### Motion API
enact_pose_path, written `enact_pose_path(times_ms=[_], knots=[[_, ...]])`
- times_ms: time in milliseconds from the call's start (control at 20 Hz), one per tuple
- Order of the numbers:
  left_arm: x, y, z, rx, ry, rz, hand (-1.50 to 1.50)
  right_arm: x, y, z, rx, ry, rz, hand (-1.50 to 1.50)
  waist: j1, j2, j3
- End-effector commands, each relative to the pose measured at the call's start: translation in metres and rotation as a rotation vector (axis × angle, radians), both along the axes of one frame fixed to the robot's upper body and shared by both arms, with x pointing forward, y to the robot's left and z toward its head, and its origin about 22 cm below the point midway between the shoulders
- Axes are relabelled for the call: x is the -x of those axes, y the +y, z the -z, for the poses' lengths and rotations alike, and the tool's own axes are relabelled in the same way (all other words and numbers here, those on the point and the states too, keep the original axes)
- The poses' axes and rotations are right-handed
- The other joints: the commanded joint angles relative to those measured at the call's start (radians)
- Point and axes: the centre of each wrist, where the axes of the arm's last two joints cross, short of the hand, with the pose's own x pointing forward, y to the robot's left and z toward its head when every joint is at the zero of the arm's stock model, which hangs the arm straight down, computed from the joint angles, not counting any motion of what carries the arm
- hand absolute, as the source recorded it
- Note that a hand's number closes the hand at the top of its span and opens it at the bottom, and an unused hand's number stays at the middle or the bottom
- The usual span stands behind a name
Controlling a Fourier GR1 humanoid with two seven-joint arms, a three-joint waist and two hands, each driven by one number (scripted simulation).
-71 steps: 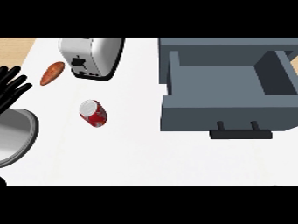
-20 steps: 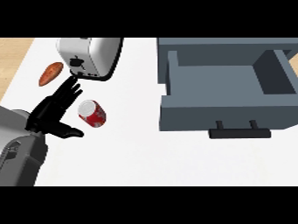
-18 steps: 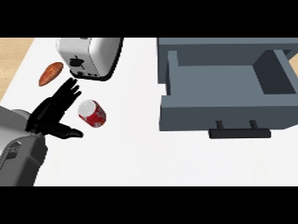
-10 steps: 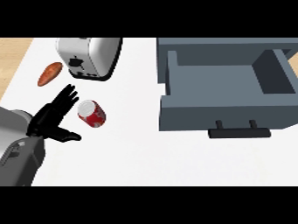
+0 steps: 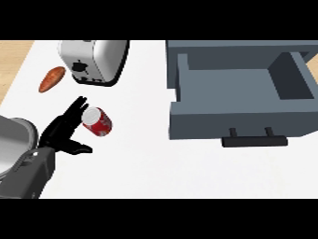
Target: Pick up the can, place it into the drawer and close the drawer
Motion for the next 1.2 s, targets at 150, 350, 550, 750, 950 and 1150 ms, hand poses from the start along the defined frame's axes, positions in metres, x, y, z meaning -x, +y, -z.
enact_pose_path(times_ms=[150, 350, 550, 750, 950, 1150], knots=[[-0.007, -0.014, 0.005, 0.038, 0.022, 0.004, -1.50, 0.012, 0.011, -0.017, 0.006, -0.001, -0.008, -1.50, -0.011, 0.003, -0.001], [-0.012, -0.014, 0.000, 0.074, 0.030, 0.006, -1.50, 0.005, -0.014, 0.027, -0.018, 0.005, -0.002, -1.50, -0.001, 0.001, 0.000], [-0.017, -0.020, -0.001, 0.133, 0.049, 0.019, 1.50, 0.006, 0.008, -0.002, -0.009, 0.006, -0.001, -1.50, -0.005, 0.002, -0.001], [-0.022, -0.056, 0.006, 0.188, 0.086, 0.095, 1.50, 0.012, -0.009, 0.007, -0.021, 0.013, -0.014, -1.50, -0.014, 0.003, -0.001], [-0.036, -0.041, -0.013, 0.230, 0.009, 0.153, 1.50, 0.015, 0.013, 0.001, -0.032, 0.009, -0.025, -1.50, -0.012, 0.001, -0.001], [-0.042, -0.066, -0.015, 0.243, -0.009, 0.229, 1.50, 0.019, 0.008, 0.003, -0.035, 0.020, -0.008, -1.50, 0.005, -0.004, 0.001]])
